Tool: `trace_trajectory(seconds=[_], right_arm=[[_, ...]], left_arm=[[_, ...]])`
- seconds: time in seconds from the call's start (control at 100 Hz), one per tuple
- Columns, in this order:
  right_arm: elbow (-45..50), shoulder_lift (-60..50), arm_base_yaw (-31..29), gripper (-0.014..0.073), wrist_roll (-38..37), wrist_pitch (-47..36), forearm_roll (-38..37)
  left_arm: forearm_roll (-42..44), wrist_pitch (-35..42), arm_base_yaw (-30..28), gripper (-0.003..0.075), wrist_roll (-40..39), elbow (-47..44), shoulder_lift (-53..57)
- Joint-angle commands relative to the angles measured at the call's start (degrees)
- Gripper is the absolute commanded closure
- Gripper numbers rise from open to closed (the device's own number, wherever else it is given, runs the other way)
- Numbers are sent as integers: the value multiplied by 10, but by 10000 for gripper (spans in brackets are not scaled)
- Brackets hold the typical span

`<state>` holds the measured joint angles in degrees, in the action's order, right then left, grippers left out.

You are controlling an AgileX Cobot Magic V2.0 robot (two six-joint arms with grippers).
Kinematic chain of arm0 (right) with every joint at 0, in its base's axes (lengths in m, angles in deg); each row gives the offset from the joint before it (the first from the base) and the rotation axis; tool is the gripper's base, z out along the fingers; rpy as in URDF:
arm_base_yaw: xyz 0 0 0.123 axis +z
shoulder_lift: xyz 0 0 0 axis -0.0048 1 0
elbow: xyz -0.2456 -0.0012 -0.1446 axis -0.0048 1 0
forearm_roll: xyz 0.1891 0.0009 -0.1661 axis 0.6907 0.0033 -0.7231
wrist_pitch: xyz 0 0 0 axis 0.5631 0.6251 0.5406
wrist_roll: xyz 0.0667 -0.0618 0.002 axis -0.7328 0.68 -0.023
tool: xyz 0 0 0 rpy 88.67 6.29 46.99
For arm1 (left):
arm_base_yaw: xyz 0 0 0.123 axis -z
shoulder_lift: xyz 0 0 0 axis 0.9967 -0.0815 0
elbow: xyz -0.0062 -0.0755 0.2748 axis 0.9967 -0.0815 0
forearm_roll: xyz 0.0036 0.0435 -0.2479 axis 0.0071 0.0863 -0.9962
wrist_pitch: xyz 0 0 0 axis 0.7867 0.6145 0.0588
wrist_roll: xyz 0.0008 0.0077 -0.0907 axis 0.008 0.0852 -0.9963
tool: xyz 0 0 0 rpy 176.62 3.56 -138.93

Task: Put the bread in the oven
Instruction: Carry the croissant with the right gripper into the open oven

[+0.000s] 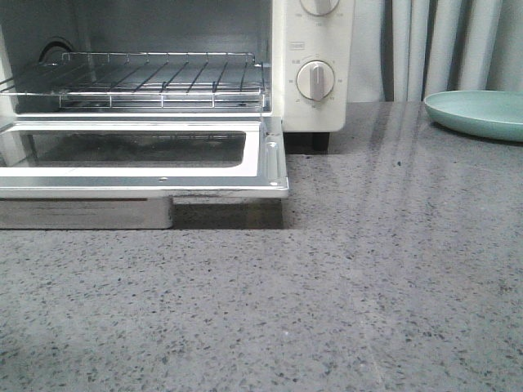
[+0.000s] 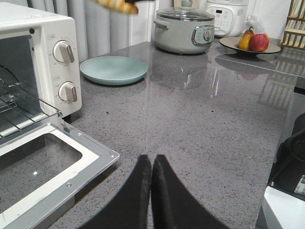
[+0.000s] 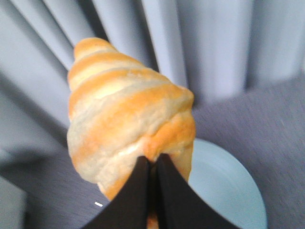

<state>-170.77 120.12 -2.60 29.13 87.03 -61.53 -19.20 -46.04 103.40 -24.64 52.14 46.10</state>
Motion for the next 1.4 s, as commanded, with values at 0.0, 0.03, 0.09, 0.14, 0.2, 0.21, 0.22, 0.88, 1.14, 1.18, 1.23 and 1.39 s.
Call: trace_trajectory(seconds=[0.0,0.03,0.09,0.14,0.2,0.21,0.22,0.88,1.14,1.18,1.23,1.39], right_arm=[[-16,-65,28,665,4,-64,-1],[-16,-82,47,665,4,-66,-1],[-16,-106,85,665,5,-66,-2],[-16,-123,125,665,15,-68,-3],[-16,-140,187,665,49,-72,-3],[-16,-141,194,665,57,-72,-3],[-16,-143,208,665,60,-74,-3],[-16,17,545,663,146,-38,-92],[-16,80,510,662,144,-63,-94],[-16,84,502,662,144,-72,-94],[-16,89,494,662,144,-85,-94],[-16,95,474,662,144,-116,-93]], left_arm=[[-29,15,-2,742,-6,20,-3],[-26,15,-2,742,-6,20,-3],[-19,16,-2,742,-6,20,-3],[-13,17,-2,742,-6,20,-3],[-8,18,-2,741,-6,20,-3],[-9,18,-2,742,-6,20,-3],[-9,18,-2,742,-6,20,-3],[-11,-10,-2,742,-6,20,-3],[-26,-23,-2,742,-6,20,-3],[-31,-28,-2,742,-6,20,-3],[-37,-35,-2,742,-6,20,-3],[-39,-51,-2,742,-6,20,-3]])
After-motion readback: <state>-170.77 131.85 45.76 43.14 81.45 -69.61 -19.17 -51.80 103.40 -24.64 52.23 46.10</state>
